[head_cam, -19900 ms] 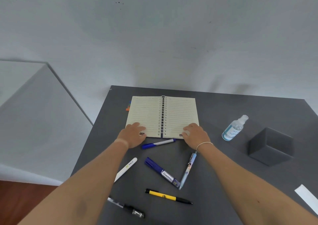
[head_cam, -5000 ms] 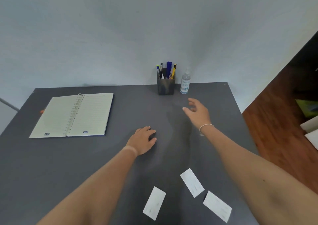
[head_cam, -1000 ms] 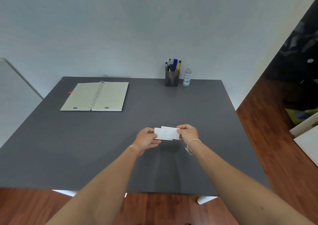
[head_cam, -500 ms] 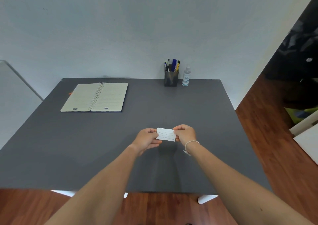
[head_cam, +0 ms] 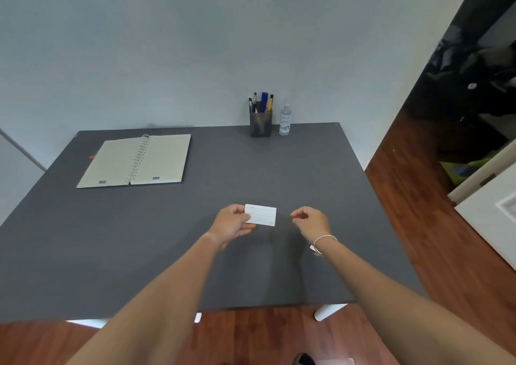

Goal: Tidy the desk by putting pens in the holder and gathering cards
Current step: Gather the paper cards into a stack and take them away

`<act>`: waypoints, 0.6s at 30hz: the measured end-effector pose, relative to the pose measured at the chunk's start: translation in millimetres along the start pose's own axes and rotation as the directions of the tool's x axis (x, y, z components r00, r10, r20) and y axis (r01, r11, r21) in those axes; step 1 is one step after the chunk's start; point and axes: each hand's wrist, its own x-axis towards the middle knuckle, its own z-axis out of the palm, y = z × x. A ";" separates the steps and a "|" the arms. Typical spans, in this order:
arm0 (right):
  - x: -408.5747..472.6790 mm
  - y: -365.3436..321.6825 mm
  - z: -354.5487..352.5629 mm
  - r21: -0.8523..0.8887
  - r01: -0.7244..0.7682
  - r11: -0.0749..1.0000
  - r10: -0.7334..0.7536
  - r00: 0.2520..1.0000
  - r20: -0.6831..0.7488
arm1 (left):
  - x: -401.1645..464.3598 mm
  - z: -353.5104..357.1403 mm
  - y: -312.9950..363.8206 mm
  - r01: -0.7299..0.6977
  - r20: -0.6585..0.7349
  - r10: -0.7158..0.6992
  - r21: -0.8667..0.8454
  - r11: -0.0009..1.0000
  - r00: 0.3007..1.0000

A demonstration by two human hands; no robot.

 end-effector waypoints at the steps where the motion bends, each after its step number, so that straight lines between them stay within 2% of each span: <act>1: -0.9 7.6 -7.3 -0.057 0.007 0.998 -0.007 1.000 -0.010 | 1.0 0.7 -0.9 -0.002 -0.002 0.002 0.001 1.000 1.000; 8: -9.6 48.3 -49.9 -0.316 0.008 0.949 -0.021 0.999 -0.038 | 7.1 13.0 -4.1 -0.005 0.014 0.005 0.019 1.000 1.000; 18: -34.9 70.1 -60.2 -0.539 0.010 0.842 0.009 0.999 0.033 | 15.1 46.0 -7.5 0.009 0.089 -0.016 0.076 0.997 0.996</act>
